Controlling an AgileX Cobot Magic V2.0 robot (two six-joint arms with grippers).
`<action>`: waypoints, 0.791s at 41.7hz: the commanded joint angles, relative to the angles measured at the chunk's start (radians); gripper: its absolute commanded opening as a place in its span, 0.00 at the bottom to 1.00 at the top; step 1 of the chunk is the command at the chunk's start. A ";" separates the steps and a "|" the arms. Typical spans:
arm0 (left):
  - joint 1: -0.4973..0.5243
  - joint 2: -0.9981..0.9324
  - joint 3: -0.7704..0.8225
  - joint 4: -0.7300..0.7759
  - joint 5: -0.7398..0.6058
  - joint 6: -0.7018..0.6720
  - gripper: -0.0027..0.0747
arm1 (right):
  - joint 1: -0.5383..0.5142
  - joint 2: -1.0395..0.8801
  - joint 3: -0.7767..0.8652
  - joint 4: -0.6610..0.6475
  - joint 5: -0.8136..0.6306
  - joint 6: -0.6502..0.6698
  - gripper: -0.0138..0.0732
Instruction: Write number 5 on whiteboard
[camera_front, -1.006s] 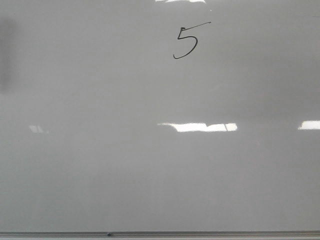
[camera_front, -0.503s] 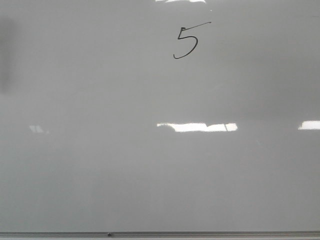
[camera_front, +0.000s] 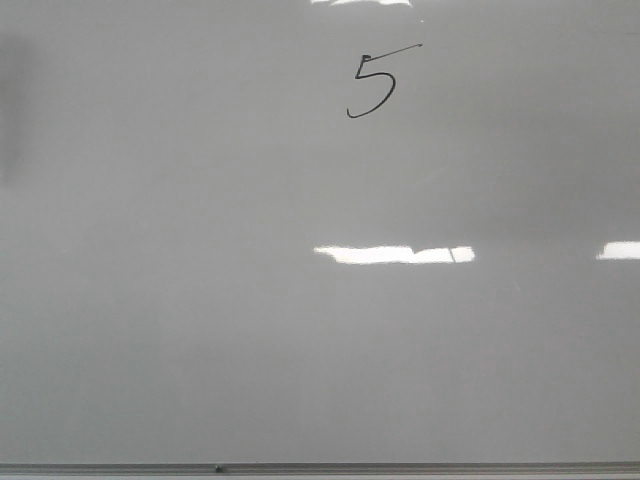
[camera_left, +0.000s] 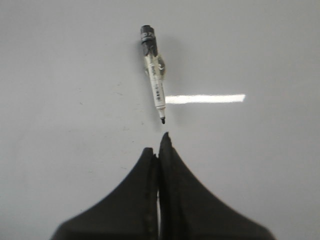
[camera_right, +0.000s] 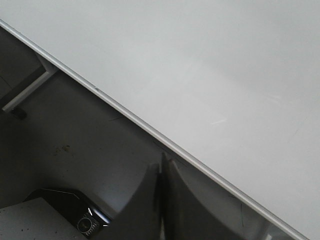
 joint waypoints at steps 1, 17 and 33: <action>0.048 -0.059 0.060 -0.018 -0.158 0.002 0.01 | -0.001 0.004 -0.022 -0.001 -0.056 -0.004 0.08; 0.072 -0.109 0.255 -0.033 -0.404 0.002 0.01 | -0.001 0.004 -0.022 -0.001 -0.056 -0.004 0.08; 0.072 -0.107 0.255 -0.033 -0.414 0.012 0.01 | -0.001 0.004 -0.022 -0.001 -0.056 -0.004 0.08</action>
